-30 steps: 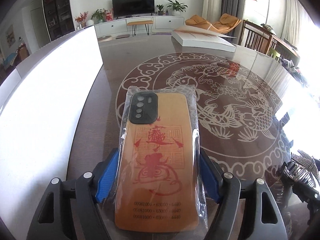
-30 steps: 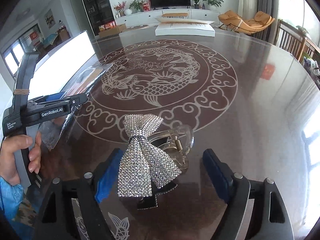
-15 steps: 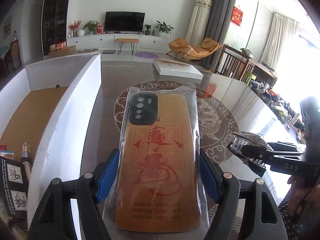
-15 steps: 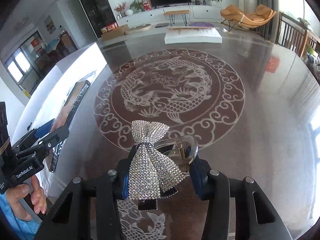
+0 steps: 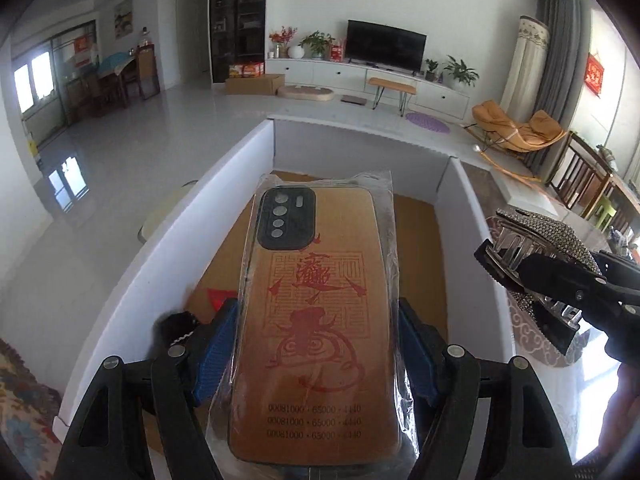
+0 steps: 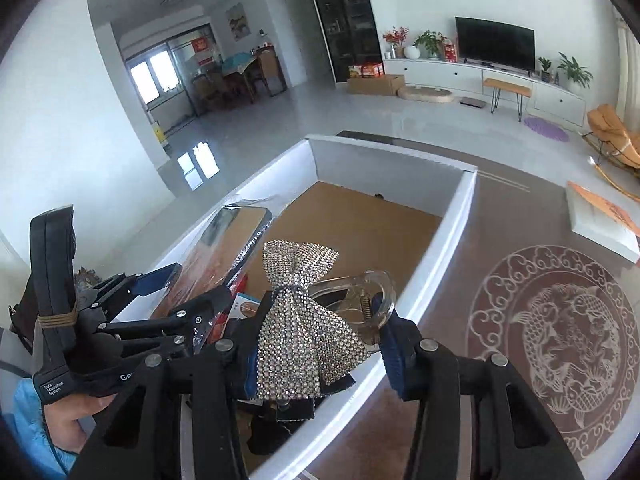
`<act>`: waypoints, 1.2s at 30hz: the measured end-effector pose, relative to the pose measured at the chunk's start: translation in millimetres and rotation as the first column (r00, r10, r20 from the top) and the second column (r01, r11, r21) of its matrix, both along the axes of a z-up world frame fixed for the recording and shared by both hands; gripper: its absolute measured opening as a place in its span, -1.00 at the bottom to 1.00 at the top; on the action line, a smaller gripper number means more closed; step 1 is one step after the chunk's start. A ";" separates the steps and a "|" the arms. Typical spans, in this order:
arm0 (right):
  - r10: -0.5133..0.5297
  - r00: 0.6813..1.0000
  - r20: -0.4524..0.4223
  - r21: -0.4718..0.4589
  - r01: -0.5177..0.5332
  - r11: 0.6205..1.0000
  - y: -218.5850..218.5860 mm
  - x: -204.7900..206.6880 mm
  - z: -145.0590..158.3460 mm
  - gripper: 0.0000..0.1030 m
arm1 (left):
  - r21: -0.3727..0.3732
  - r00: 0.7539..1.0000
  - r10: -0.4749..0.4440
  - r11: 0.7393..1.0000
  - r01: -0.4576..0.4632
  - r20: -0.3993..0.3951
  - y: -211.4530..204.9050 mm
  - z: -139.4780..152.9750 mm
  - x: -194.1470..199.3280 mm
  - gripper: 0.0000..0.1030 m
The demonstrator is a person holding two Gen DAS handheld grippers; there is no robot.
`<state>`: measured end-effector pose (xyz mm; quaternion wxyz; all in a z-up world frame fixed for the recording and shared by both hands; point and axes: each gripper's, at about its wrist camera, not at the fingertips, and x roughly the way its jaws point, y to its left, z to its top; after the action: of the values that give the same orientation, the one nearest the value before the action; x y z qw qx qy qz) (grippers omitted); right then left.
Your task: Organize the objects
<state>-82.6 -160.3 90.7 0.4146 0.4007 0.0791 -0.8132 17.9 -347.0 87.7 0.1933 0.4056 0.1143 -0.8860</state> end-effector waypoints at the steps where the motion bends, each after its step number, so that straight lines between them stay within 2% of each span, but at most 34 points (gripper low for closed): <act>1: 0.015 1.000 0.005 0.026 -0.015 1.000 -16.3 -1.3 -9.2 -0.06 | 0.008 0.999 0.018 1.000 -0.018 0.035 -9.6 -8.6 0.4 0.43; 4: 0.050 0.997 0.063 0.103 -0.057 0.993 -49.0 -5.0 -43.9 0.07 | 0.071 0.992 0.051 0.996 -0.060 0.118 -28.1 -29.1 0.7 0.44; 6: 0.058 0.993 0.100 0.117 -0.070 0.991 -53.2 -4.6 -56.7 0.08 | 0.097 0.993 0.048 0.994 -0.058 0.105 -30.2 -29.3 2.2 0.45; 9: 0.059 0.993 0.101 0.111 -0.070 0.991 -44.9 -2.6 -53.7 0.22 | 0.005 0.990 0.079 0.997 -0.081 0.116 -22.8 -23.8 1.7 0.82; 12: 0.049 0.997 0.056 0.092 -0.054 0.994 -31.1 -0.6 -33.0 0.39 | -0.079 0.987 0.119 0.991 -0.110 0.109 -6.0 -12.0 1.4 0.84; 14: 0.035 0.999 0.019 0.084 -0.037 0.996 -22.8 1.0 -15.4 0.58 | -0.119 0.978 0.161 0.982 -0.146 0.131 0.5 -1.2 -1.1 0.84; 16: 0.025 1.000 -0.005 0.080 -0.024 0.997 -14.3 1.9 -3.9 0.68 | -0.170 0.971 0.183 0.973 -0.156 0.152 6.8 7.4 -1.7 0.84; 19: 0.012 1.000 0.012 0.099 -0.014 0.995 -5.9 0.9 -1.8 0.70 | -0.207 0.966 0.198 0.965 -0.163 0.164 14.2 10.3 3.9 0.86; 22: -0.004 0.999 0.049 0.136 -0.002 0.991 -2.8 0.4 -7.9 0.70 | -0.140 0.969 0.174 0.979 -0.150 0.175 17.3 8.9 15.4 0.86; 24: -0.016 0.998 0.066 0.158 0.005 0.987 1.0 1.0 -10.3 0.70 | -0.067 0.976 0.147 0.988 -0.138 0.158 19.6 8.3 20.8 0.86; 25: -0.022 0.997 0.072 0.167 0.010 0.986 3.3 0.5 -10.0 0.70 | -0.055 0.979 0.142 0.989 -0.135 0.147 21.1 8.1 22.5 0.86; 29: -0.036 0.995 0.093 0.191 0.018 0.982 5.1 1.5 -12.1 0.70 | -0.106 0.980 0.146 0.986 -0.132 0.138 29.0 10.5 26.1 0.86; 36: -0.027 0.996 0.085 0.207 0.009 0.978 -6.0 7.3 -16.2 0.70 | -0.099 0.981 0.155 0.985 -0.144 0.118 26.2 14.1 29.1 0.86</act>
<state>-75.3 -166.3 74.5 0.3667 0.4771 0.1412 -0.7861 47.1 -320.8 101.8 0.2843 0.4414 0.0920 -0.8461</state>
